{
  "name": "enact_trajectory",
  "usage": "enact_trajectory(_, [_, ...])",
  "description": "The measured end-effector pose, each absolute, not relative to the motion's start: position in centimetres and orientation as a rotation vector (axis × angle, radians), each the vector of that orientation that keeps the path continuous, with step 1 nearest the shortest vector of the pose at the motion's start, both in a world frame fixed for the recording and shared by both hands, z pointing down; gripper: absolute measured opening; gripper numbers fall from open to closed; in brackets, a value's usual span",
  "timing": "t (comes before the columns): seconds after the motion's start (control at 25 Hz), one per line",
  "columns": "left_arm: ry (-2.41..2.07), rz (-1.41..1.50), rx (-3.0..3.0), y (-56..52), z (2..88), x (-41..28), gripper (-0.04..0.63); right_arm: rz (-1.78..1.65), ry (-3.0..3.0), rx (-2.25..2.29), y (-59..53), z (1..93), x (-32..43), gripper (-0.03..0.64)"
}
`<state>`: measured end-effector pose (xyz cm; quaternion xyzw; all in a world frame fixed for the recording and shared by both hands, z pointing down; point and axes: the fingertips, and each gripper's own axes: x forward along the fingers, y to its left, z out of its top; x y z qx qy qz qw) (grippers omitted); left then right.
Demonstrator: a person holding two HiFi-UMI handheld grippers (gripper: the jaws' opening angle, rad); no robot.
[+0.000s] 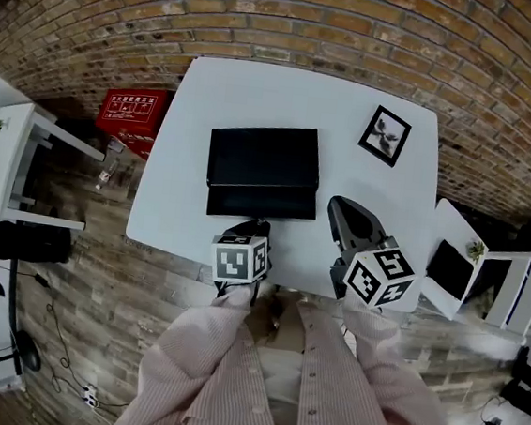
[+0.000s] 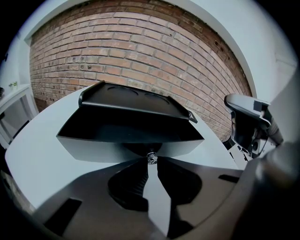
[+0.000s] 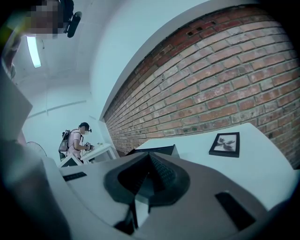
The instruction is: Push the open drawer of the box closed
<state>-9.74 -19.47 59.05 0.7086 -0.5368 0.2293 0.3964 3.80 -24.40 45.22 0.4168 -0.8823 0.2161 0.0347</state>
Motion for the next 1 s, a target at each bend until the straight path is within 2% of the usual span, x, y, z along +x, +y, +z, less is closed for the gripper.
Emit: enact_trajectory(1.0, [-1.357,0.577,1.810,-22.8,59.0,-9.9,0.057,0.679,-2.684,1.312,-26.9,45.9,3.8,0.003])
